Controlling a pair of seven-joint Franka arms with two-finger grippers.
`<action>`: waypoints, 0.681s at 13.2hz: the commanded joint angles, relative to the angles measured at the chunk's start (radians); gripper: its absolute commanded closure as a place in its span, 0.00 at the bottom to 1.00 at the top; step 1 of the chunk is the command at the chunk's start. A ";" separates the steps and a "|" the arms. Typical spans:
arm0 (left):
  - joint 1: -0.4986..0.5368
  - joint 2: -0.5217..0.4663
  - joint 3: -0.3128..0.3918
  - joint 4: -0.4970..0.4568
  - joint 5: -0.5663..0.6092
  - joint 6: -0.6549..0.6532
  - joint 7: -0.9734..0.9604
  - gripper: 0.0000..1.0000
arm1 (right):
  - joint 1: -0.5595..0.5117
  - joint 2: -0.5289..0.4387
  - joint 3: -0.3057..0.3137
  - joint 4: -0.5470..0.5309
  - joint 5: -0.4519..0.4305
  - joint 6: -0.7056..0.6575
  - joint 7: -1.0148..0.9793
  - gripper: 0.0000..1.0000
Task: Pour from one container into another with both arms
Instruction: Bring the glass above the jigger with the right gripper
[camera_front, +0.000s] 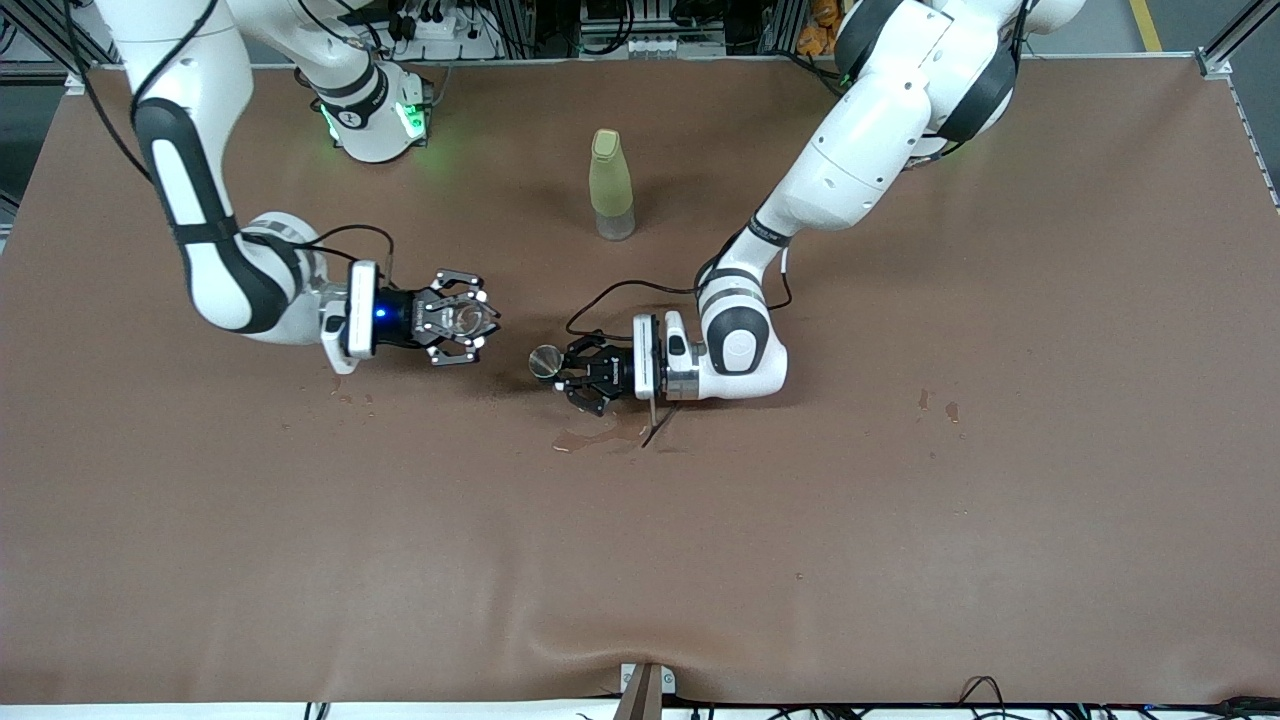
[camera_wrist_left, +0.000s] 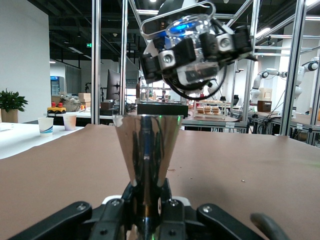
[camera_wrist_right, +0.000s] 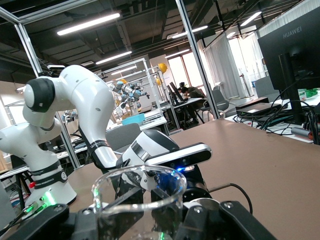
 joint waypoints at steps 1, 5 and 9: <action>-0.014 0.007 0.008 0.018 -0.036 0.009 0.023 1.00 | 0.064 -0.041 -0.010 -0.059 0.104 0.032 -0.024 1.00; -0.012 0.005 0.006 0.018 -0.037 0.009 0.028 1.00 | 0.129 -0.038 -0.006 -0.063 0.204 0.069 -0.037 1.00; -0.011 0.005 0.008 0.018 -0.037 0.009 0.029 1.00 | 0.190 -0.038 -0.002 -0.063 0.288 0.105 -0.052 1.00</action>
